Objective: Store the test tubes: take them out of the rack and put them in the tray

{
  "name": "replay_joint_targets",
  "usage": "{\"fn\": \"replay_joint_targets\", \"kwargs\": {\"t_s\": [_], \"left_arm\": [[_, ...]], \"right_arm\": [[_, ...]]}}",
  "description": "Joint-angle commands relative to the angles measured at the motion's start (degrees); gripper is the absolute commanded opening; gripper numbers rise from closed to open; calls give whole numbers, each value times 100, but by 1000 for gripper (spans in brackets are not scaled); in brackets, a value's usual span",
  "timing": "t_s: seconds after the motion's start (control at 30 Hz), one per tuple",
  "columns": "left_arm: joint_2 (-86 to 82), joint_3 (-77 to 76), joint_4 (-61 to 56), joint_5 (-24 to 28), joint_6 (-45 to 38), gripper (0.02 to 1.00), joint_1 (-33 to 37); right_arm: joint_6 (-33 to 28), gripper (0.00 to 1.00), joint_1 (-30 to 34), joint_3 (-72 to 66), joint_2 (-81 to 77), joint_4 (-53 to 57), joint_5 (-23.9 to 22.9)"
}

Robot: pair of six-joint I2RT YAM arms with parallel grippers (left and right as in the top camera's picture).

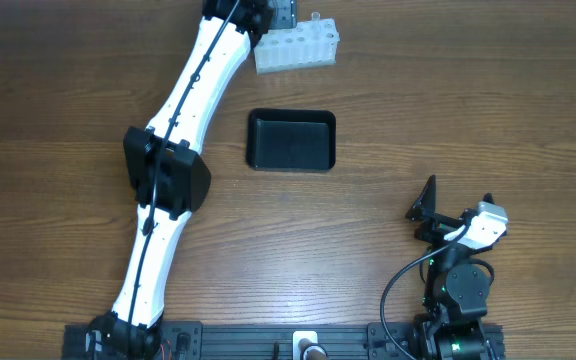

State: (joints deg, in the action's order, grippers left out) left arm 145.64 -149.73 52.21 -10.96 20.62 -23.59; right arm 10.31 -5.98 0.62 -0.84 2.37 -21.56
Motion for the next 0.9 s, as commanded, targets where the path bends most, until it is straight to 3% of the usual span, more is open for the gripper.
{"fn": "replay_joint_targets", "kwargs": {"t_s": [0.03,0.8,0.9], "left_arm": [[195,-28,-127,61,-116,722,15],[579,-28,-363,63,-116,713,26],[579,-28,-363,63,-116,632,26]], "right_arm": [[-7,991,33,-31,57,20,9],[-7,991,33,-31,57,20,9],[-7,993,33,-31,57,20,9]]}}
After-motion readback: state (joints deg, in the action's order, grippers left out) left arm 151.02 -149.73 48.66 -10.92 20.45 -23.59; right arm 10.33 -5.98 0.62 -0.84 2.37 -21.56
